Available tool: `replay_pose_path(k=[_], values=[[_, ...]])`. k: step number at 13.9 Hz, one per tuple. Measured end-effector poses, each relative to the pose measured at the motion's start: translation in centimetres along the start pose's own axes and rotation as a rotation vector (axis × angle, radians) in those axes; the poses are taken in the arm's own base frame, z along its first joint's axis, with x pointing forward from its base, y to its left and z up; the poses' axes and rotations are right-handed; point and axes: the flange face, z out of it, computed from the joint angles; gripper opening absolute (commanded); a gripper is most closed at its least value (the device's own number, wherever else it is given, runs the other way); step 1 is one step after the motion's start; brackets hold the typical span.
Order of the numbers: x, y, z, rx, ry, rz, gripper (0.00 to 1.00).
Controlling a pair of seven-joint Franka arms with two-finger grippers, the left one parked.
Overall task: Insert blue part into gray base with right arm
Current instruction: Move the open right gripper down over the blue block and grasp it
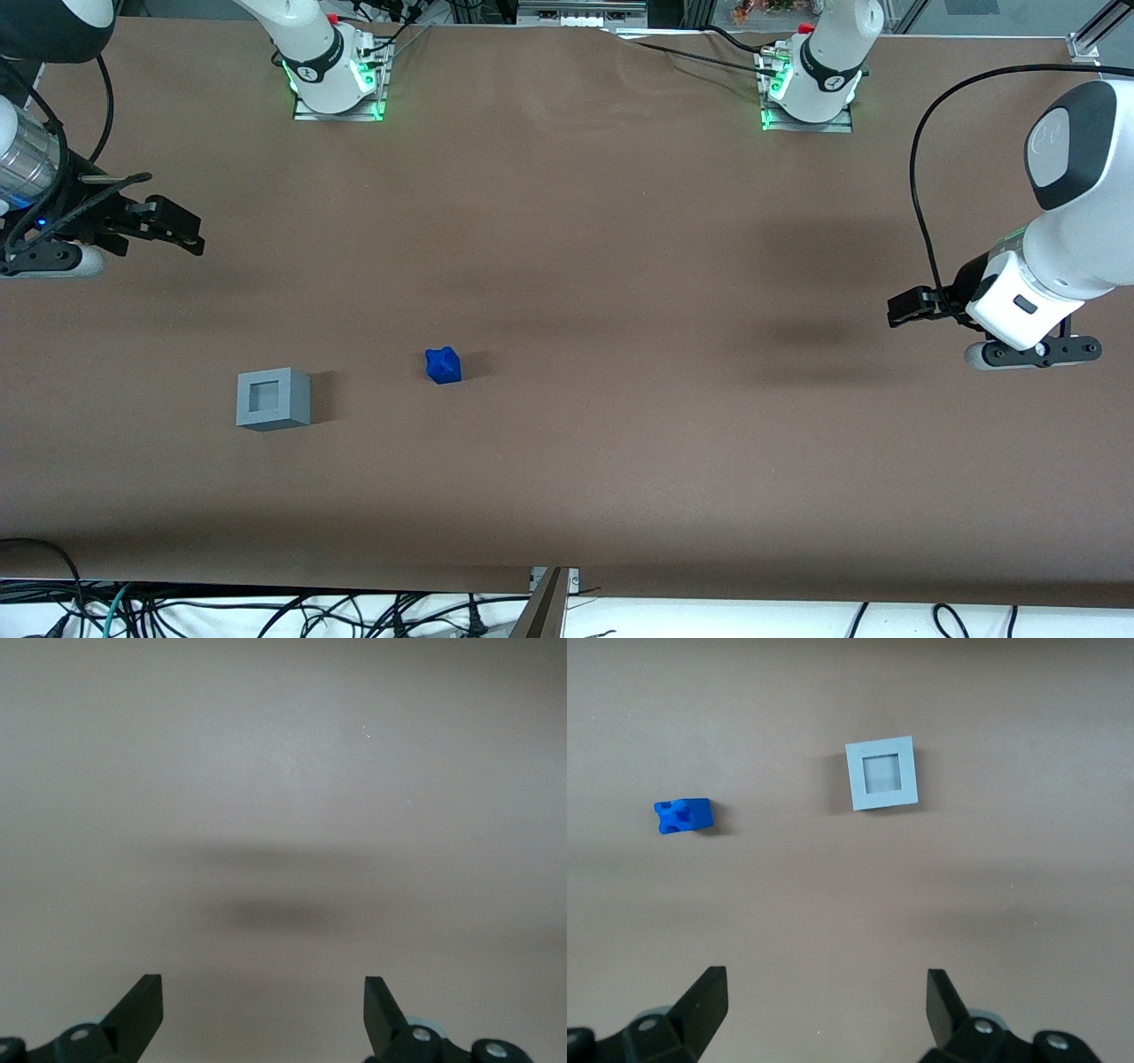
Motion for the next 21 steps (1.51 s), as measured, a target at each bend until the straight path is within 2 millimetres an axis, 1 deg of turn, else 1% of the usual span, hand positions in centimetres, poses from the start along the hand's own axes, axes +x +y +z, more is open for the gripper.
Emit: replay_pose_path(k=[8,18,19,20,21], values=[[-0.1,0.6,0.3,-0.001,-0.021,0.010,0.99],[0.1,0.7,0.9,-0.002,-0.032,0.013,0.99],[0.3,0.5,1.4,0.003,-0.037,0.010,0.99],[0.8,-0.3,2.2,0.019,-0.038,0.001,0.99],[1.6,-1.9,3.5,0.045,-0.032,-0.011,0.99]])
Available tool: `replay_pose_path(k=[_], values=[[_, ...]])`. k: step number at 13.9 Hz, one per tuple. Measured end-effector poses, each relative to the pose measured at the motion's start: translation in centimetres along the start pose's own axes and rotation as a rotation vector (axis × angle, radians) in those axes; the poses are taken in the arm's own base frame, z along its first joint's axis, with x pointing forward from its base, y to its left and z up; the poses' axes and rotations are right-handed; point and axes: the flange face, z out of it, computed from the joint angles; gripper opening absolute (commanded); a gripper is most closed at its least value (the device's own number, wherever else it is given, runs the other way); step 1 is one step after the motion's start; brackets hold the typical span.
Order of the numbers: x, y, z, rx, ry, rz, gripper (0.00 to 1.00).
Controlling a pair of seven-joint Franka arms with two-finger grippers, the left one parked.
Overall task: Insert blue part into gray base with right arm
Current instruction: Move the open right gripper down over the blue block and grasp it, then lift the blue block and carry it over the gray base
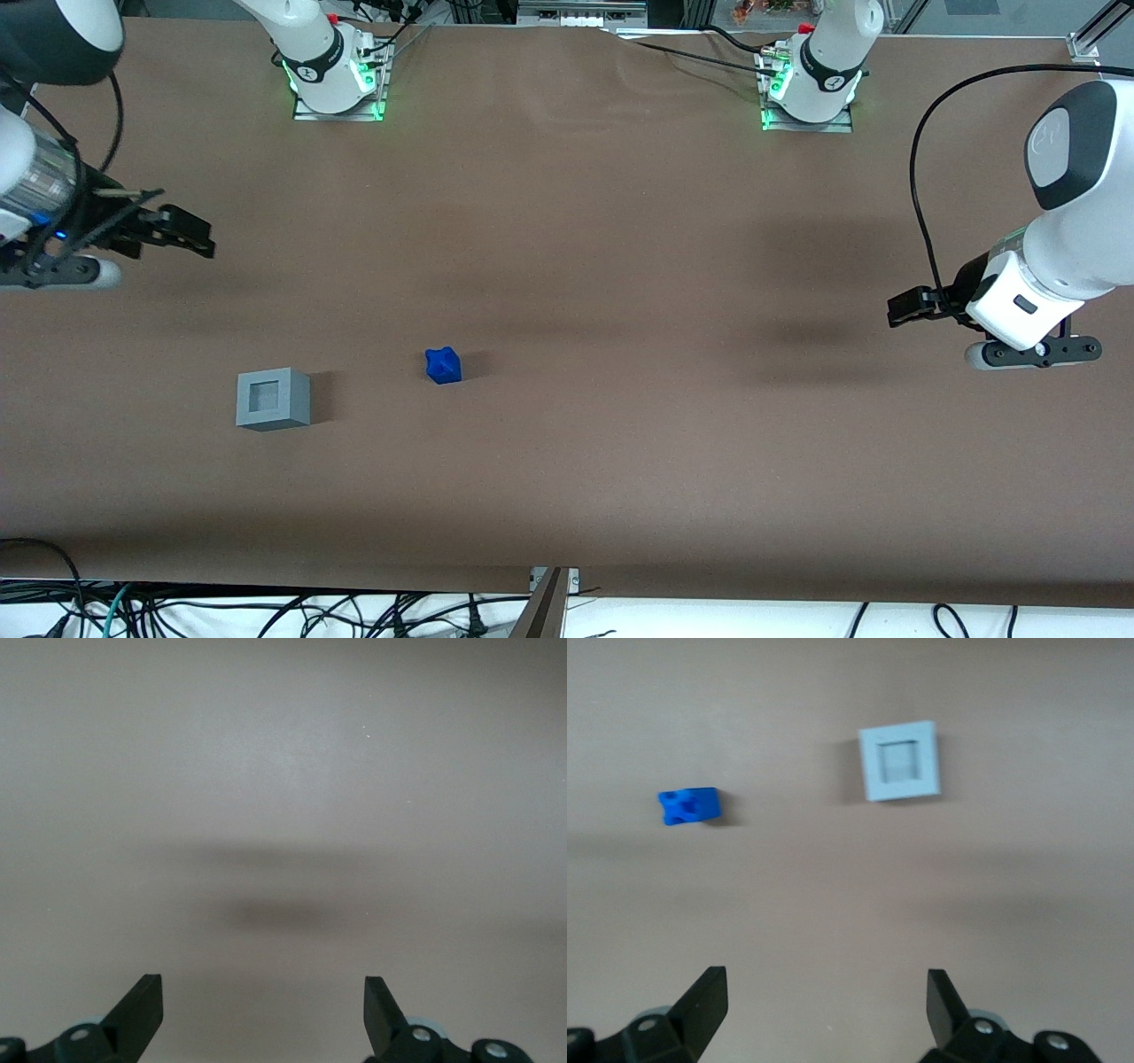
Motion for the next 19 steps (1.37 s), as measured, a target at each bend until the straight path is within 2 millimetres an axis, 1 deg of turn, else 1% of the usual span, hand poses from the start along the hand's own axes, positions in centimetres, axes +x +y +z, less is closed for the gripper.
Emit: replay_pose_path(k=[1,2,3,5,7,8,9,10,11,13,15,16,17,19], values=[[1.2,-2.2,1.9,0.026,0.011,-0.005,0.99],[2.5,-4.8,4.4,0.048,0.025,-0.002,0.99],[3.8,-7.5,7.0,0.063,0.045,-0.003,0.99],[5.8,-12.7,12.9,0.074,0.088,-0.007,0.99],[7.0,-16.9,18.7,0.079,0.128,-0.014,0.99],[7.2,-18.7,21.4,0.080,0.141,-0.017,0.99],[7.4,-19.8,23.7,0.080,0.150,-0.022,0.99],[7.5,-20.5,25.4,0.079,0.154,-0.028,0.99],[7.5,-20.8,26.8,0.076,0.153,-0.032,0.99],[7.4,-21.0,28.5,0.071,0.146,-0.034,0.99],[6.9,-20.5,30.1,0.064,0.139,-0.030,0.98],[6.5,-20.2,31.2,0.061,0.138,-0.026,0.95],[6.1,-19.8,32.2,0.056,0.133,-0.024,0.89],[5.5,-19.4,33.5,0.049,0.121,-0.021,0.74]])
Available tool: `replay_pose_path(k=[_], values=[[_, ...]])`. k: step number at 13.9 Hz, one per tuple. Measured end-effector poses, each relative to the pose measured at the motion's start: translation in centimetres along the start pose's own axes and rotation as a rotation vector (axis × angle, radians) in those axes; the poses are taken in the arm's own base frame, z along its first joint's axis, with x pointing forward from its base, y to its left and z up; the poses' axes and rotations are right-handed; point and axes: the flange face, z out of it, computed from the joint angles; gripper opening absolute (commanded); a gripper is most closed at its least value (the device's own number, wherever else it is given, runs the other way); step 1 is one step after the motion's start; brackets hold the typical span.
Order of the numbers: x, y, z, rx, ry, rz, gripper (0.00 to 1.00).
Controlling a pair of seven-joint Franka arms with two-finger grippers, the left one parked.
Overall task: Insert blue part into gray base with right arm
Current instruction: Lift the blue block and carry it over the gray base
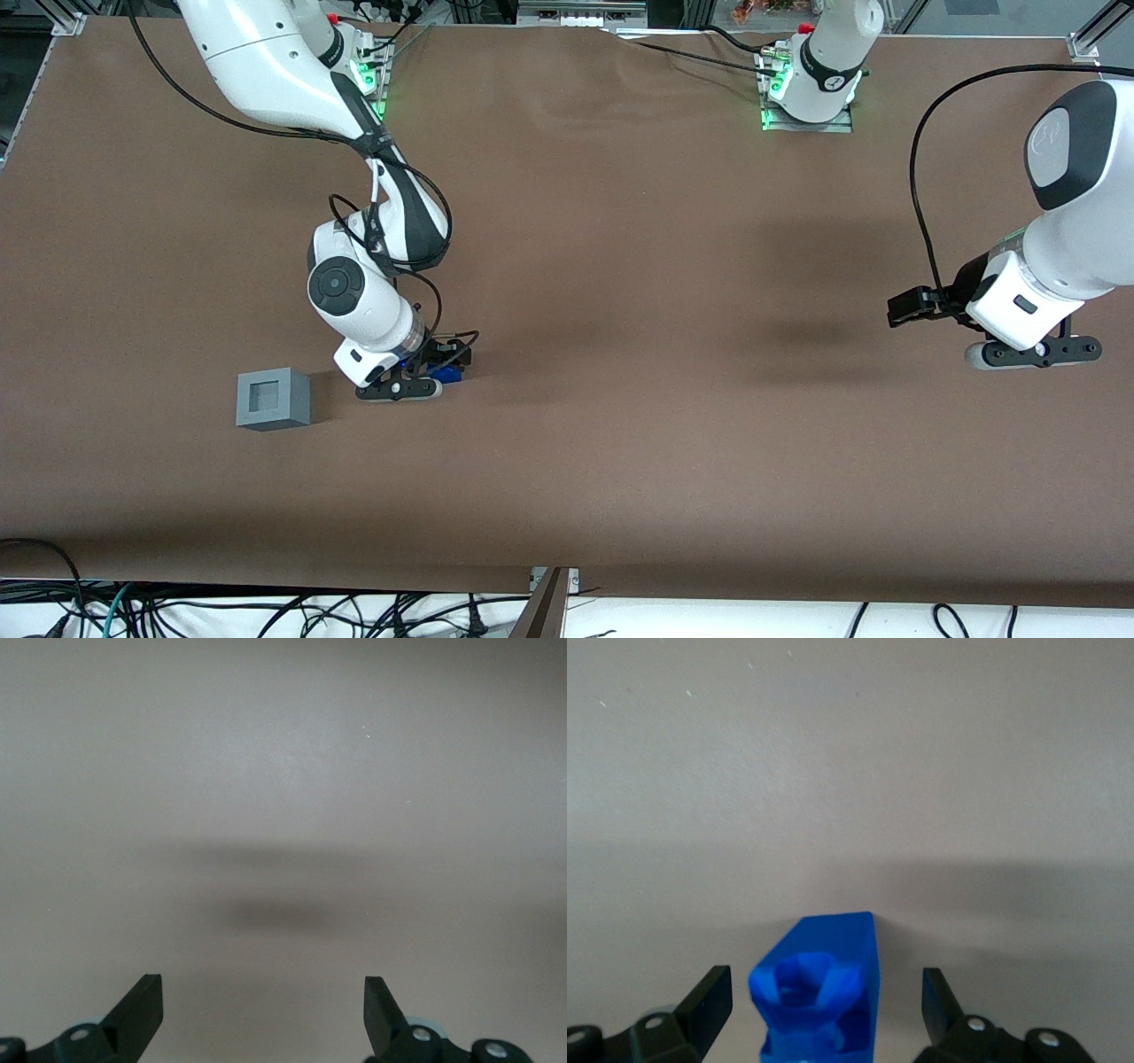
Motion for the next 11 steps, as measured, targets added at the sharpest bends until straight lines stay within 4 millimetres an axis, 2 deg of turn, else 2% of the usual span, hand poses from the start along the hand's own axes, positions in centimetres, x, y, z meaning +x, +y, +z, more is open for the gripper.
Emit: replay_pose_path(k=[3,5,6,8,9,11], values=[[-0.1,0.0,0.0,0.000,-0.001,0.000,0.53],[-0.3,-0.5,0.0,0.001,-0.001,-0.008,0.34],[-0.3,-0.8,-0.1,0.002,0.002,-0.011,0.29],[-0.1,-0.9,-0.7,0.002,0.004,-0.015,0.29],[0.4,-0.5,-1.6,-0.004,-0.012,-0.019,0.29],[2.4,1.8,-5.6,-0.018,-0.069,-0.039,0.29]])
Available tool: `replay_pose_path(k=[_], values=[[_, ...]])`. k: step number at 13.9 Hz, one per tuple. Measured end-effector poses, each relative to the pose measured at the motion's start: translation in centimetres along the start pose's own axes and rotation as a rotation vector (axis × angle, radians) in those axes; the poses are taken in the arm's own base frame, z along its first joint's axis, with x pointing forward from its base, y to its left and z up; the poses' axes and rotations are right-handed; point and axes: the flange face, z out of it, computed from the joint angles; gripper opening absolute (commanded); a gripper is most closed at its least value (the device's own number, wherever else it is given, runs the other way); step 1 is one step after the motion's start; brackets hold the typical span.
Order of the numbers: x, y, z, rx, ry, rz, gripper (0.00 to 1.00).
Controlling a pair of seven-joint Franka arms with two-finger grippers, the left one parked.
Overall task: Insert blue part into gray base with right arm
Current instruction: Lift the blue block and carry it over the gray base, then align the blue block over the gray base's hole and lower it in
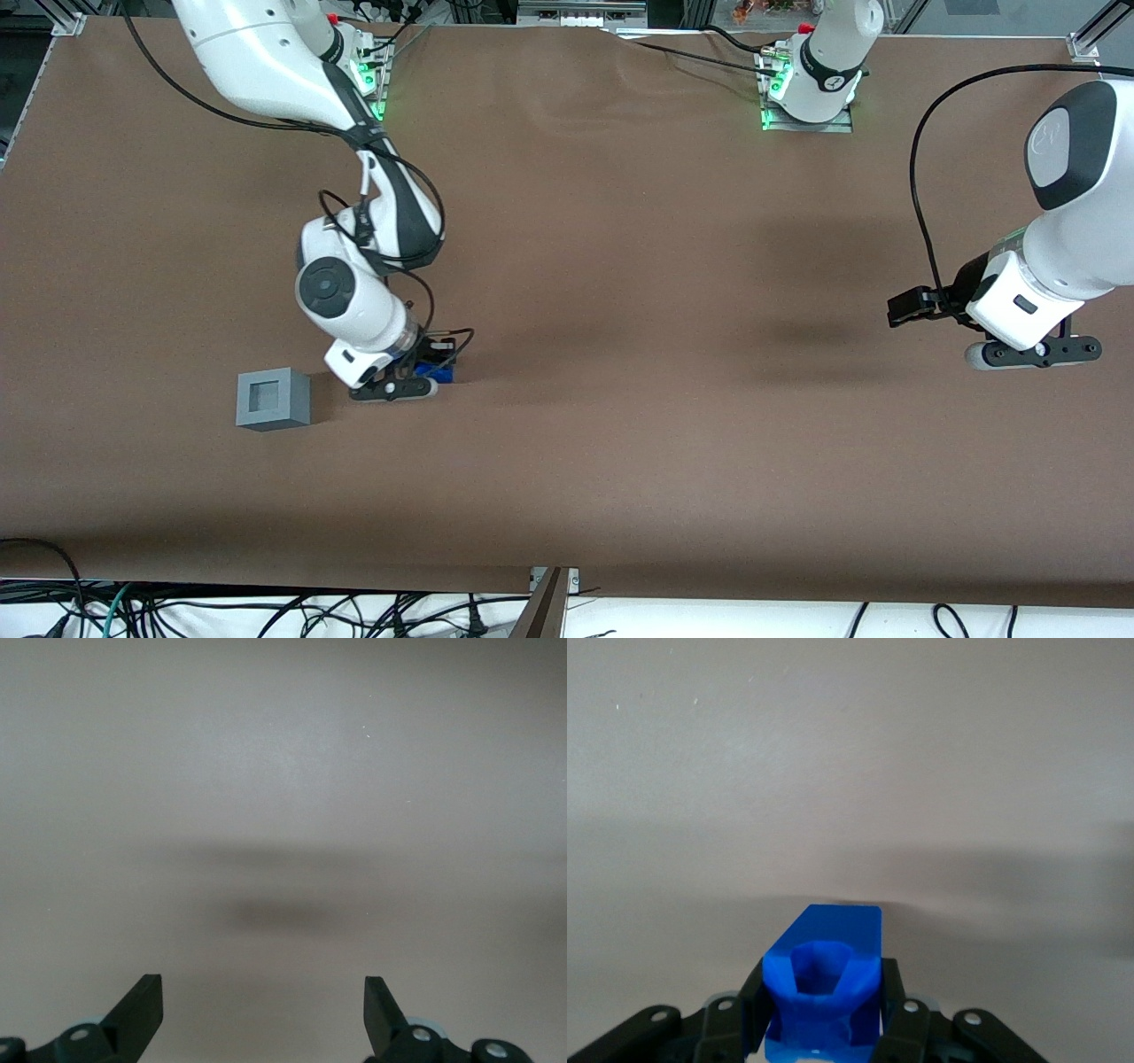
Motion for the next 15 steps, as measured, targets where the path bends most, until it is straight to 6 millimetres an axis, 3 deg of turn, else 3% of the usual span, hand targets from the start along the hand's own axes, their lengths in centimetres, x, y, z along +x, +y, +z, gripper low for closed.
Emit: replay_pose_path(k=[2,4,5,7,8,11,15], values=[[1.9,5.3,-5.4,0.003,-0.026,-0.042,0.29],[2.7,12.5,-9.2,0.006,-0.024,-0.083,0.29],[2.7,16.0,-10.2,0.002,-0.024,-0.099,0.29],[2.7,20.8,-11.1,-0.019,-0.019,-0.104,0.29],[2.6,21.7,-11.3,-0.028,-0.018,-0.103,0.29],[2.6,21.5,-11.7,-0.039,-0.015,-0.110,0.29],[2.3,23.2,-12.6,-0.064,-0.015,-0.106,0.29]])
